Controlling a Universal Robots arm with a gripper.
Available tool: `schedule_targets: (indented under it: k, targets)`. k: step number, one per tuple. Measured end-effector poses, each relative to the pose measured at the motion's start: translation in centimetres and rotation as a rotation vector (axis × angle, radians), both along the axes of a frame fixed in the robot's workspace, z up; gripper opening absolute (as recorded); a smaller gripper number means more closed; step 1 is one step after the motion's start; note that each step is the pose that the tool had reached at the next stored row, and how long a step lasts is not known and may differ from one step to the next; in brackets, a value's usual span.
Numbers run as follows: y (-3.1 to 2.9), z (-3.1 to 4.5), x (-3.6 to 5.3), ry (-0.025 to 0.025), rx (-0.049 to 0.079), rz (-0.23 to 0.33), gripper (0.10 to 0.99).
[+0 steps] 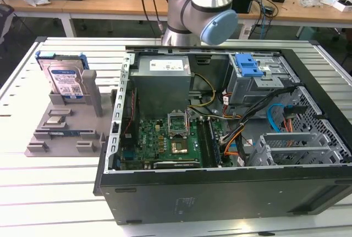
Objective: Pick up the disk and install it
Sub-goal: 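Reach for the disk, then pick up the disk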
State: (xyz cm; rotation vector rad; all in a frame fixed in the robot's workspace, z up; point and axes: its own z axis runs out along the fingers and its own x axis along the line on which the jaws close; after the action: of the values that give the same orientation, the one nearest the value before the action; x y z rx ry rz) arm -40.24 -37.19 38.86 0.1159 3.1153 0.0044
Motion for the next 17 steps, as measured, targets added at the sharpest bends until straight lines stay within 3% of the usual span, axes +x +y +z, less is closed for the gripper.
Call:
schedule_targets:
  k: [3, 5, 17]
  targets:
    - [1.12, -0.16, 0.83, 0.0014, -0.008, 0.000, 0.106]
    - [2.74, -0.35, 1.71, 0.0029, -0.017, 0.000, 0.106]
    - [2.80, -0.35, 1.72, 0.0029, -0.018, 0.000, 0.106]
